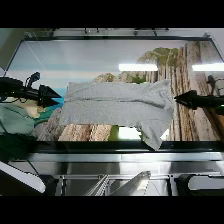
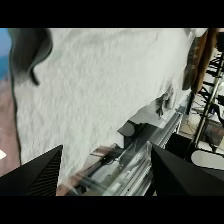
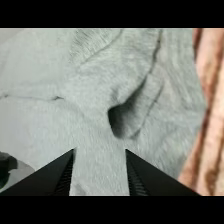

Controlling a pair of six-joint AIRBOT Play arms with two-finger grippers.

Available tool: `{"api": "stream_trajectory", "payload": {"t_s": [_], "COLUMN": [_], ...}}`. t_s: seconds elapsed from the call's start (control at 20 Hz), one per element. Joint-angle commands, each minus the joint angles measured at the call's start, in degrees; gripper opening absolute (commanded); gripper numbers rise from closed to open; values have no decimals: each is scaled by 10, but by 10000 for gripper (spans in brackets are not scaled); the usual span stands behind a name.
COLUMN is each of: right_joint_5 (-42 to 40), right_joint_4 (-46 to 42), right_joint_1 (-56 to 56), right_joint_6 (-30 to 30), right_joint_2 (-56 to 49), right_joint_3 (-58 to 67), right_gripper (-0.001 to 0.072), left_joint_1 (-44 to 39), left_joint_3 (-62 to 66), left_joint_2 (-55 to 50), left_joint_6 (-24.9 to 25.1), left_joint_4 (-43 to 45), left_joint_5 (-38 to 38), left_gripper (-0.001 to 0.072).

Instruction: Fold the shirts.

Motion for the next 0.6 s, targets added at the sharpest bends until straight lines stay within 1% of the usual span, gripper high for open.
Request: {"api": "stream_trajectory", "payload": {"t_s": [0.0, 0.05, 0.2, 0.25, 0.35, 0.45, 0.5, 0.55], "right_joint_5": [6, 2, 3, 3, 14, 32, 42, 52], "right_joint_4": [-105, -104, -102, -95, -77, -77, -78, -78], "right_joint_1": [-61, -73, -77, -77, -77, -77, -77, -77], "right_joint_6": [92, 99, 98, 96, 91, 92, 98, 108], "right_joint_2": [80, 93, 113, 116, 118, 118, 118, 119], "right_joint_3": [-38, -58, -109, -122, -142, -153, -158, -164], "right_gripper": [485, 482, 482, 482, 482, 481, 481, 480], "left_joint_1": [42, 50, 56, 50, 34, 9, -1, -13], "left_joint_3": [-117, -161, -250, -267, -288, -291, -287, -280], "left_joint_2": [88, 107, 128, 127, 127, 127, 127, 127], "left_joint_6": [-22, -22, -17, -16, 1, 21, 30, 34], "left_joint_4": [114, 133, 137, 137, 129, 101, 84, 68], "left_joint_5": [-29, -45, -94, -103, -125, -147, -156, -166], "left_gripper": [569, 569, 568, 568, 568, 567, 558, 487]}}
